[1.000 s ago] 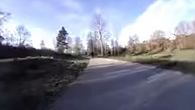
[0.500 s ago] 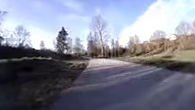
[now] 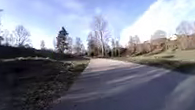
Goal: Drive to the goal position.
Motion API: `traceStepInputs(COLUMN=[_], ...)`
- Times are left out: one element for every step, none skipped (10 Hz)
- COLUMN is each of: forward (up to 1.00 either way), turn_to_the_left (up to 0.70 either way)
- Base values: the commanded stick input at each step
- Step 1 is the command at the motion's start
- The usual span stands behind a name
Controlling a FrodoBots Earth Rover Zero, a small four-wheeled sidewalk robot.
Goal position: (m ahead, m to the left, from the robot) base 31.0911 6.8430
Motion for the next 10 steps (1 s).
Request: traceStepInputs(forward=[1.0,1.0,1.0,1.0,1.0,1.0,1.0,1.0,1.0,1.0], turn_to_the_left=[0.0,0.0,0.0,0.0,0.0,0.0,0.0,0.0,0.0,0.0])
